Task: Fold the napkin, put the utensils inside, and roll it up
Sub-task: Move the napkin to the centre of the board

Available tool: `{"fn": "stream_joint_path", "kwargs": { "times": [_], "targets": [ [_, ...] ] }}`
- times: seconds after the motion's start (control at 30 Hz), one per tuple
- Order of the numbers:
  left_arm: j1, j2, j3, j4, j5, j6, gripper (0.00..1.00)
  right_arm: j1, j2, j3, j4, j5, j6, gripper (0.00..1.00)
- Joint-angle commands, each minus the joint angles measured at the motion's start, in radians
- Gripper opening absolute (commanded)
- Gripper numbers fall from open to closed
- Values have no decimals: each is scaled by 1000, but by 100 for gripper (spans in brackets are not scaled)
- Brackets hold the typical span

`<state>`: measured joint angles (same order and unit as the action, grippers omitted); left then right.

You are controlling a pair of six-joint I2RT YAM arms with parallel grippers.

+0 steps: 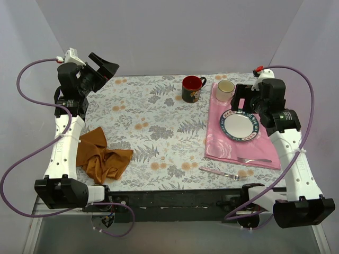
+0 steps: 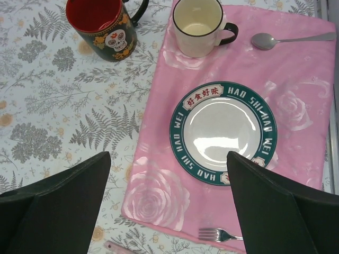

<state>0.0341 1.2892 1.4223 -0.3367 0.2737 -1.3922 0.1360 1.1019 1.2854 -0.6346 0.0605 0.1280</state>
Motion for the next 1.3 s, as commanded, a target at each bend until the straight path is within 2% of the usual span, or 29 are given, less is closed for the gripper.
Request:
{"fn": "stream_joint_path", "kwargs": {
  "times": [0.0,0.03,0.1,0.13,0.27,0.43,0.53,0.57,0.63,0.67,0.77,0.97,1.03,1.27],
  "targets": [
    [1,-19,7,-7,45,10,98,10,47,25,44,-111,10,99],
    [1,-22,16,-16,44,21,98,46,59,26,59,-157,18,99],
    [1,-30,52,-62,18,61,98,111,107,32,114,-150,45,99],
    [0,-47,59,-76,9,74,98,182,127,35,131,-140,77,99],
    [1,-94,61,-111,-16,123,98,347,249,12,333,-188,237,99],
    [0,-133,32,-131,-67,137,98,612,416,-24,556,-104,425,99],
    [0,-128,23,-134,-42,127,98,729,599,46,662,-125,580,99],
    [0,-125,23,-136,-33,116,98,756,701,78,665,-132,631,99],
    [0,-114,17,-136,-1,76,98,827,798,196,658,-142,663,99],
    [0,-111,14,-139,39,65,98,843,878,230,652,-137,683,99],
    [-2,-113,-5,-142,96,45,98,886,952,255,702,-145,745,98],
    [0,-134,-16,-150,81,64,98,948,955,125,808,-88,857,92],
    [0,-134,-14,-147,84,64,98,968,976,117,823,-90,886,88],
    [0,-120,-5,-148,94,58,98,990,1027,115,855,-73,937,85]
  ]
}}
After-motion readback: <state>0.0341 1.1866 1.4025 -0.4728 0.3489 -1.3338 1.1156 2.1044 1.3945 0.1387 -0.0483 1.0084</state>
